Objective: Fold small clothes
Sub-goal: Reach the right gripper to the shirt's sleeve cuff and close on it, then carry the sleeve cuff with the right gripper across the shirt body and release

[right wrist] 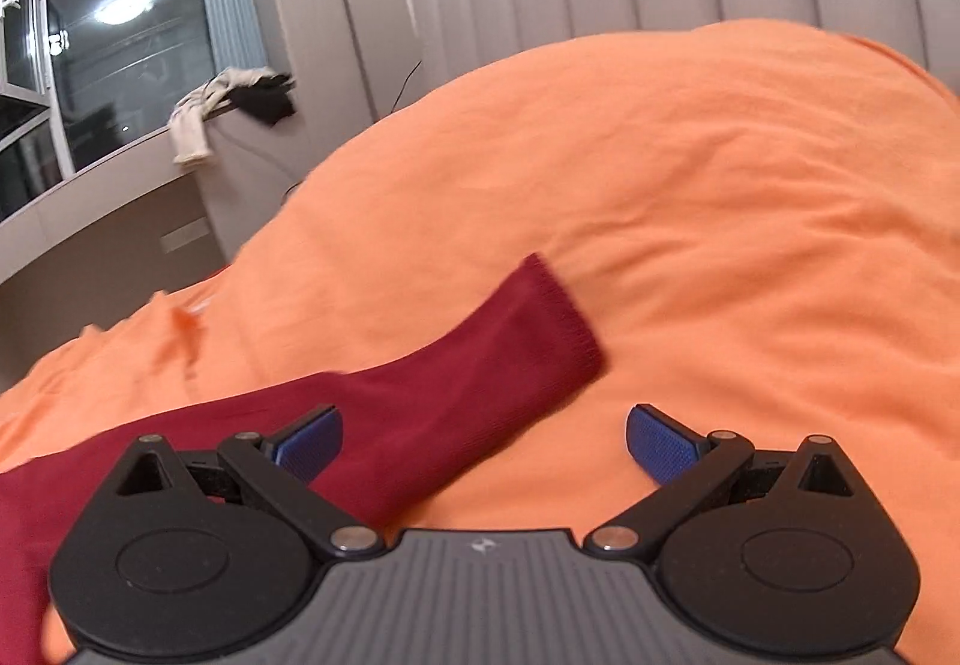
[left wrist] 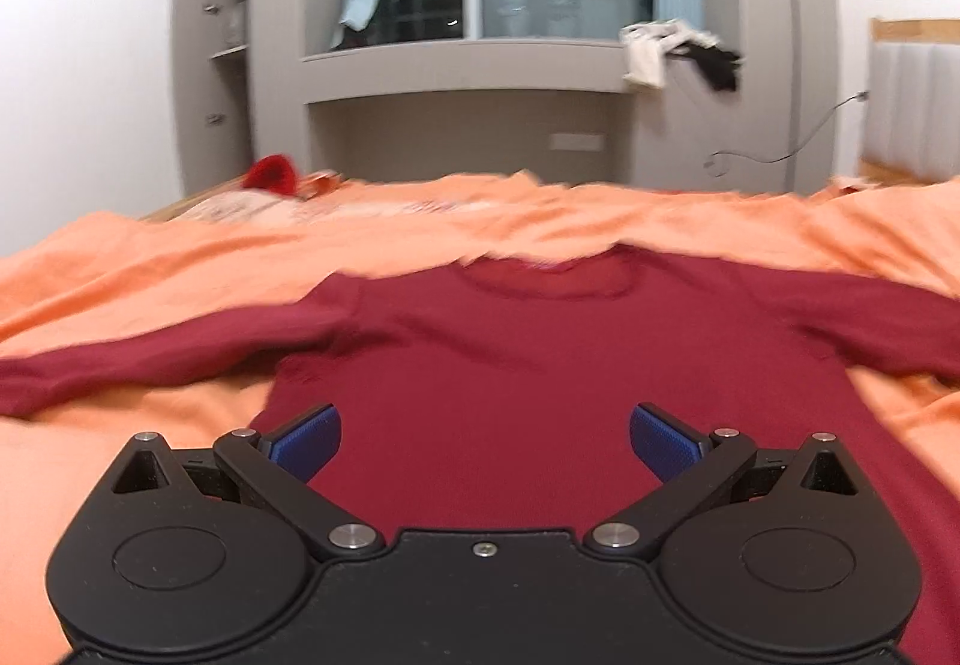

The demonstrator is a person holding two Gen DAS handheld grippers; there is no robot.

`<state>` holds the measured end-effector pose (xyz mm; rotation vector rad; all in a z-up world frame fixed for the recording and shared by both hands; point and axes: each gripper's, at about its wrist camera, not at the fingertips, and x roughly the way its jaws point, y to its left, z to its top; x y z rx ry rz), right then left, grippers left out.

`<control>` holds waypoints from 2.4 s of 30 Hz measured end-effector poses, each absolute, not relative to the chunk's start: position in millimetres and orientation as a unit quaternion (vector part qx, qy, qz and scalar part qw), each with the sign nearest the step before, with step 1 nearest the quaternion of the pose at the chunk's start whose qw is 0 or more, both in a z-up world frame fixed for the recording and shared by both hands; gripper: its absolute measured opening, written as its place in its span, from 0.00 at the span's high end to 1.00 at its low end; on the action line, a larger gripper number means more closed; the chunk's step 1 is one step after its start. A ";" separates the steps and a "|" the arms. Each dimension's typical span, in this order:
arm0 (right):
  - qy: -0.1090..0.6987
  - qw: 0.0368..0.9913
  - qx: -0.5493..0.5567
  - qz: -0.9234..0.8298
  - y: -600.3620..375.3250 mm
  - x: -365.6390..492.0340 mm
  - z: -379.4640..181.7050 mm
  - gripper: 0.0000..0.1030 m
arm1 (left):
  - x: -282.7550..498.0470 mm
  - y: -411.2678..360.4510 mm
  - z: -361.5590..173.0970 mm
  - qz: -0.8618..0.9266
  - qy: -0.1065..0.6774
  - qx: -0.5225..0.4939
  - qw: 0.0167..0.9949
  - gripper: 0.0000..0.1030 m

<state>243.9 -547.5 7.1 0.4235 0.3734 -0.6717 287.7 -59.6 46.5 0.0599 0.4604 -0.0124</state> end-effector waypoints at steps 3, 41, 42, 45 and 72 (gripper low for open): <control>0.185 0.907 0.186 -0.329 -552.0 254.5 -0.6 0.00 | 297.2 -50.2 39.1 0.021 0.259 0.025 0.965 0.01; 0.021 0.987 0.070 -0.140 -398.2 283.5 87.9 0.90 | 305.0 -0.7 59.2 0.065 0.266 -0.058 0.960 0.01; 0.018 0.991 0.052 -0.119 -379.2 288.6 94.5 0.90 | 307.4 3.6 60.5 0.073 0.265 -0.060 0.960 0.01; 0.010 0.999 0.020 -0.050 -327.8 301.3 112.4 0.90 | 310.5 20.4 63.1 0.086 0.264 -0.084 0.957 0.01; 0.146 0.905 -0.284 0.281 -126.7 260.4 30.5 0.29 | 316.6 80.2 60.3 0.133 0.294 -0.197 0.926 0.01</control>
